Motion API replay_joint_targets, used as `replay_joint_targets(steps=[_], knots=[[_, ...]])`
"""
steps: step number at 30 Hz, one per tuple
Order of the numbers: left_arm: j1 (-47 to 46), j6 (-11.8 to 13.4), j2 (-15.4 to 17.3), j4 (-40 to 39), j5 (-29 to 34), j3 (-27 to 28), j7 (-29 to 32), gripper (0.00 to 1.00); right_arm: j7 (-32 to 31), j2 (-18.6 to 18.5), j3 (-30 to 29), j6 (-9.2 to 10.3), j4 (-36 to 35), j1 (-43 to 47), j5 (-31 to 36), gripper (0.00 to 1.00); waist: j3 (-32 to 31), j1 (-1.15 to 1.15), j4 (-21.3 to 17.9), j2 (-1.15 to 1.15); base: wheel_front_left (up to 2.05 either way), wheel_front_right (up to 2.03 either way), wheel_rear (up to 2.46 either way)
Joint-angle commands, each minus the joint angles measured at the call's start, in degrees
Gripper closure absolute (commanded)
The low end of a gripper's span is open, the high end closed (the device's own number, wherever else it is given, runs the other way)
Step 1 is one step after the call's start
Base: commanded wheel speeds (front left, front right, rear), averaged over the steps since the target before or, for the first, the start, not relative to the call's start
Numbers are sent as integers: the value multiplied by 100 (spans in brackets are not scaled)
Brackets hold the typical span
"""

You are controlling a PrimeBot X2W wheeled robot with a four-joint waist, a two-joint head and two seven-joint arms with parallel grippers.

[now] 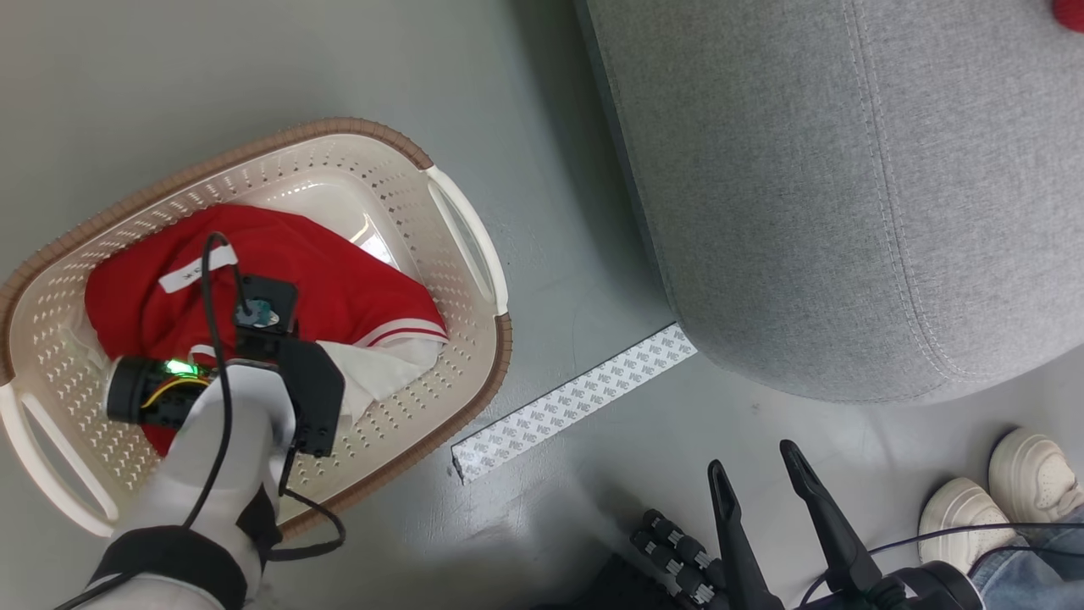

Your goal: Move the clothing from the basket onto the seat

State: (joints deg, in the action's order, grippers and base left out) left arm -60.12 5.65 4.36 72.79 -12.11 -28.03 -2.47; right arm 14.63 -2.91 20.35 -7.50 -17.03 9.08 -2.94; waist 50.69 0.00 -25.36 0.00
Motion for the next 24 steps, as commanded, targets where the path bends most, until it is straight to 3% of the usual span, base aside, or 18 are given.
replay_joint_targets(steps=[1,8,16,19,24], knots=[[-45,8,-12,50,-52,-9,37,100,12,20,-5,2,-18,56,29,0,10,0,5,0,3,3,3],[-90,15,-113,65,-169,-68,20,100,1,21,30,2,28,-15,47,0,24,0,-20,0,0,0,0],[-83,142,-129,66,-497,103,-408,100,15,20,380,2,482,-846,14,0,-355,0,-207,0,0,0,0],[264,-174,17,48,-606,173,-800,100,23,15,301,3,690,-1121,44,0,-714,0,14,0,0,0,0],[539,-510,-52,-49,-829,240,-1037,100,-34,10,267,3,1058,-1510,177,0,-1370,0,290,0,0,0,0]])
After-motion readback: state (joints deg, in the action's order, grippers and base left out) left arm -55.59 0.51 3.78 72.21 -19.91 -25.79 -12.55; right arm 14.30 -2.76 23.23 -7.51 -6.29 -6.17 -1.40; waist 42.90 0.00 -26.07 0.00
